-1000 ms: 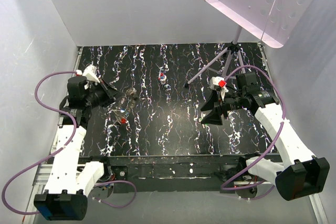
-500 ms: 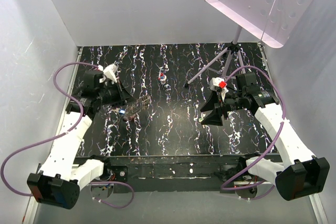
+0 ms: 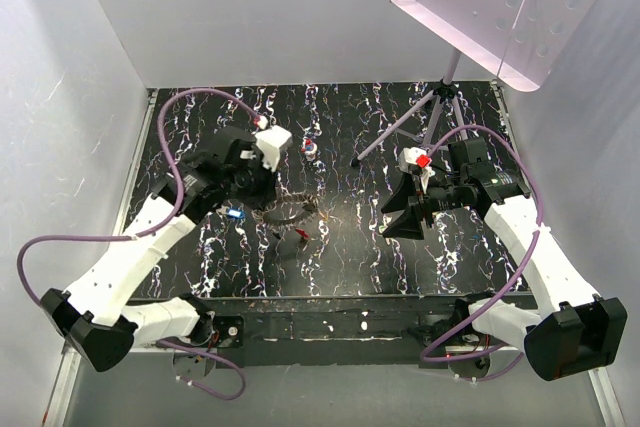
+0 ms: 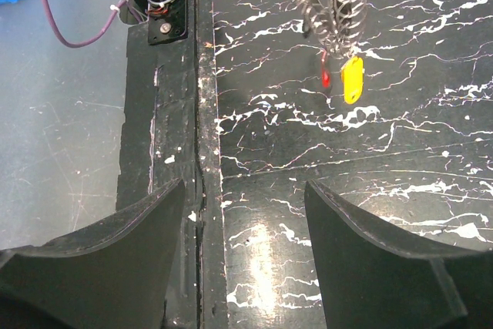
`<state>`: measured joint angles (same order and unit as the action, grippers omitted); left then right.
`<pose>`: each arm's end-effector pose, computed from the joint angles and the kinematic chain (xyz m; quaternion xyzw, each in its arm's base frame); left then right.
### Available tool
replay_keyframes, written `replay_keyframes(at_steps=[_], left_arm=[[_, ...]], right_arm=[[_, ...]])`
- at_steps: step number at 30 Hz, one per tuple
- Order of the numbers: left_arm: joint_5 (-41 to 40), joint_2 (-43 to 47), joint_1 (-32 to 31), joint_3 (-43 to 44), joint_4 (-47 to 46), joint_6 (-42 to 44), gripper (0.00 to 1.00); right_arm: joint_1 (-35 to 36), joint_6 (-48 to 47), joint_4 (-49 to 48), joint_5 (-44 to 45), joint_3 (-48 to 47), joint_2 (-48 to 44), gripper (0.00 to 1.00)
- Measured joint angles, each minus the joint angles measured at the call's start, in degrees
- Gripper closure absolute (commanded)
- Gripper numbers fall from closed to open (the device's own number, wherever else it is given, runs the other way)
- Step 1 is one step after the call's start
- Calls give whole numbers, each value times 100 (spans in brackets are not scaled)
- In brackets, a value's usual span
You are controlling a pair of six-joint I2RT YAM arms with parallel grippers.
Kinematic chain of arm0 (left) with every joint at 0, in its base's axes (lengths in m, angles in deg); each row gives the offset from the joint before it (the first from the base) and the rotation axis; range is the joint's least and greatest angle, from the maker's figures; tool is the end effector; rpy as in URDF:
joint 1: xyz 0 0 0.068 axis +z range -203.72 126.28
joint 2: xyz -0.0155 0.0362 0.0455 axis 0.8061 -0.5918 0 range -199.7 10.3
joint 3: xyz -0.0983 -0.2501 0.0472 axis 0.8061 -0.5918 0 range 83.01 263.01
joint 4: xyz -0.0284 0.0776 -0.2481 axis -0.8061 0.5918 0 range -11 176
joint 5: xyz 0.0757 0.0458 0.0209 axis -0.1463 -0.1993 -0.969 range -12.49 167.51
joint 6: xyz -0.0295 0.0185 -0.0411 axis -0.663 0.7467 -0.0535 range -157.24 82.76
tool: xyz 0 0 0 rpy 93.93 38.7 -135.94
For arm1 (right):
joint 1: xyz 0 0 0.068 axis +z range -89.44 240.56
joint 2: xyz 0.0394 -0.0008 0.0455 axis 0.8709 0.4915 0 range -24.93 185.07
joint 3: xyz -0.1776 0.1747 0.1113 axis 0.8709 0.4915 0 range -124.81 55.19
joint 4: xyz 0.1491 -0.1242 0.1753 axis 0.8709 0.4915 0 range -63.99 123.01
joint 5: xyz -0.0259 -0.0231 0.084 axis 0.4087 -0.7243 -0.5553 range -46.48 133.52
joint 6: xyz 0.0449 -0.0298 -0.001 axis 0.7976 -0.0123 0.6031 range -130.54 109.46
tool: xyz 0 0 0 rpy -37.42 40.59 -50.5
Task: Put the keys on the keyring
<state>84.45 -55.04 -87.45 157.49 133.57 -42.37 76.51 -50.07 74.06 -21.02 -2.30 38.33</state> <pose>0.1797 -0.1251 0.3737 0.2505 0.8893 -0.1787 0.3383 0.1872 0.0869 0.3123 -0.5208 0.6342 0.4432 0.3607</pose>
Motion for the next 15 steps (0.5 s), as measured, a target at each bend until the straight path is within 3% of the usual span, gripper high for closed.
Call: replay_keyframes(at_steps=[7, 15], left_arm=[[-544, -81, -710, 2, 94, 1672, 100], [-210, 116, -855, -52, -219, 3224, 100]], right_arm=[[15, -127, 9, -20, 2, 0, 28], [20, -407, 155, -125, 7, 22, 29]])
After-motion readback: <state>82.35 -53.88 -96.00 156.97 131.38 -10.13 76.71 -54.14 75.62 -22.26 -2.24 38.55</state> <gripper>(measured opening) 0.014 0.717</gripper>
